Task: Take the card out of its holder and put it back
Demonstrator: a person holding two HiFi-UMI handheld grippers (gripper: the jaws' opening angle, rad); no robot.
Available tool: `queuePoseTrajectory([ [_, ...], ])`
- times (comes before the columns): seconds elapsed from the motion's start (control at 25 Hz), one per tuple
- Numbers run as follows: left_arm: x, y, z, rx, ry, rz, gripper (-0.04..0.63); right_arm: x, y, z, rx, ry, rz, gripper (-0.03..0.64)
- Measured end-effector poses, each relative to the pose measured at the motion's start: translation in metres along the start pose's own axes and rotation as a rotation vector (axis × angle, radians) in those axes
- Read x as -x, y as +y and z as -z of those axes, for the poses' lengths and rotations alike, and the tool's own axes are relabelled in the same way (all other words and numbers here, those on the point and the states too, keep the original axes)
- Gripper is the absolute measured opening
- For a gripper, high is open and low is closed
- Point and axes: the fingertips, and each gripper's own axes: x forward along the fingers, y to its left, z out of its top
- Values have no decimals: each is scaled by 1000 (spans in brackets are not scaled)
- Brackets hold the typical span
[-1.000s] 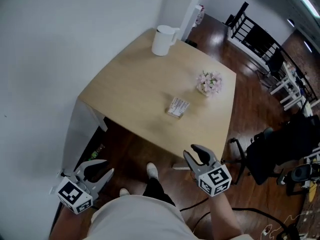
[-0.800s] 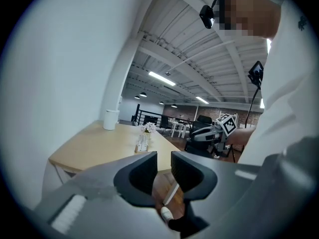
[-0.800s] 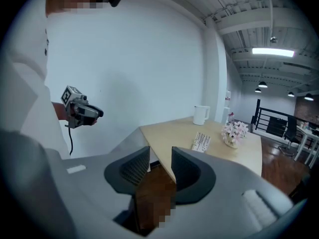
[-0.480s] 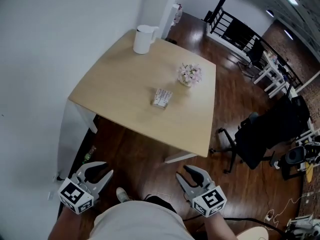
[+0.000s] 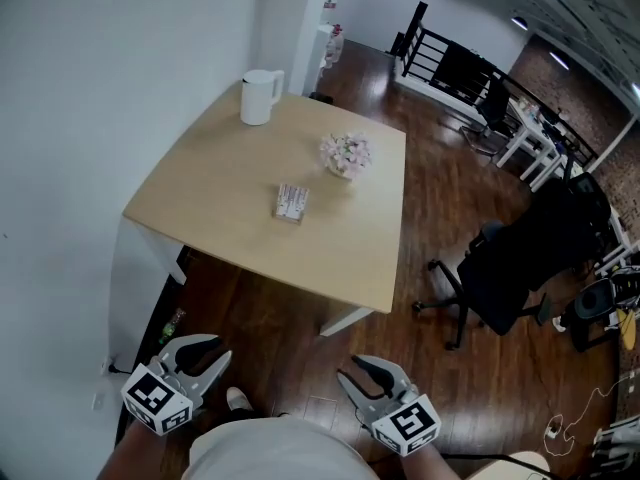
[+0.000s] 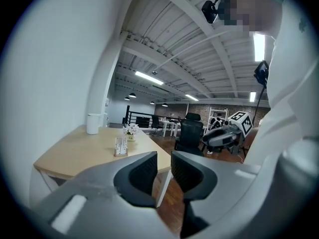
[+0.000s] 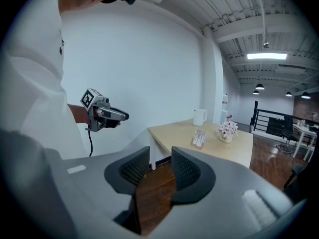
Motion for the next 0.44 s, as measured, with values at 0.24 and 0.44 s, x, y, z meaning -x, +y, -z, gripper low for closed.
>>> queuePoseTrajectory([
  [0.24, -14, -50, 10, 0, 2, -2, 94, 60, -7, 33, -12, -3, 15, 138],
  [0.44, -26, -87, 18, 10, 44, 17, 92, 95, -17, 54, -35, -10, 26, 138],
])
